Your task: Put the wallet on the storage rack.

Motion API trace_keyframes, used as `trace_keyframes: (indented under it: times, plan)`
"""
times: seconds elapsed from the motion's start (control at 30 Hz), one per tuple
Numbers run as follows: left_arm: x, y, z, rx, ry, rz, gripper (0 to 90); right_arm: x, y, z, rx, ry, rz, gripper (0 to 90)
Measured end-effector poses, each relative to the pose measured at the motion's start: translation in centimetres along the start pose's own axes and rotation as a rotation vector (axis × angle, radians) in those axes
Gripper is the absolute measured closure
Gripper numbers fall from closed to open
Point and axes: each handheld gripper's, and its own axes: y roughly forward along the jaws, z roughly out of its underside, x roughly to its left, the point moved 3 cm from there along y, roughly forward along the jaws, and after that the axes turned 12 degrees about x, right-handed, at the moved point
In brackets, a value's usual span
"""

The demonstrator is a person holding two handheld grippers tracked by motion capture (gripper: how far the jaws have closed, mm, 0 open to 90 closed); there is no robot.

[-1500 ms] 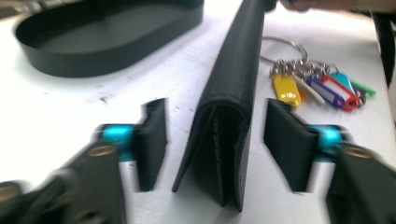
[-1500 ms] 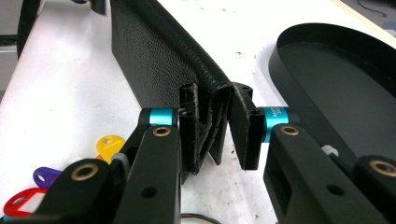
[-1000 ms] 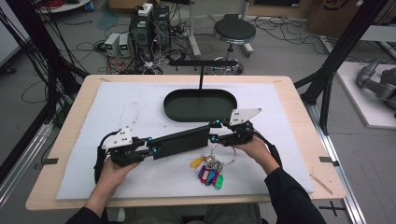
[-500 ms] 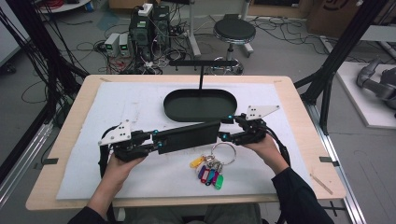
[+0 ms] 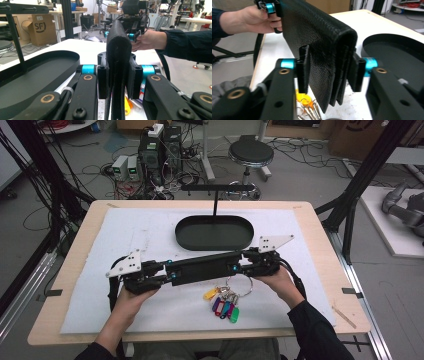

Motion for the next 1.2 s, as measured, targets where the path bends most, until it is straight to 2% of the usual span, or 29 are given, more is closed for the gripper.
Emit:
trace_keyframes:
  times: [0.03,0.1,0.2,0.27,0.43,0.5,0.63,0.8,0.97,1.2]
  plan:
    - [0.0,0.0,0.0,0.000,0.000,0.000,74.7,0.0,0.0,0.0,0.000,0.000,0.000,64.6]
    - [0.2,-0.1,0.1,-0.001,-0.013,-0.007,74.0,0.2,-0.2,0.0,-0.002,-0.023,-0.018,71.6]
    - [0.3,-0.2,0.2,0.000,-0.020,-0.020,71.7,0.4,-0.3,-0.1,-0.003,-0.036,-0.028,74.8]
    - [0.5,-0.2,0.3,0.010,-0.044,-0.052,68.9,0.6,-0.3,-0.2,-0.010,-0.044,-0.027,75.6]
    - [1.1,-0.3,0.6,0.038,-0.086,-0.114,55.1,0.9,-0.5,-0.3,-0.011,-0.052,0.006,76.5]
    - [1.2,-0.4,0.7,0.046,-0.089,-0.129,49.7,0.8,-0.7,-0.3,-0.017,-0.044,0.027,76.7]
    - [1.7,-1.1,1.1,0.054,-0.117,-0.174,46.7,0.3,-1.5,-0.1,-0.048,-0.018,0.081,76.9]
    - [1.9,-1.9,1.5,0.053,-0.137,-0.202,44.7,-0.7,-2.5,0.1,-0.088,0.027,0.155,77.0]
    - [1.9,-2.6,1.9,0.065,-0.143,-0.220,43.7,-1.8,-3.2,0.3,-0.118,0.075,0.242,76.9]
    - [2.0,-3.3,2.3,0.070,-0.149,-0.238,42.2,-3.5,-3.3,0.6,-0.129,0.108,0.321,76.9]
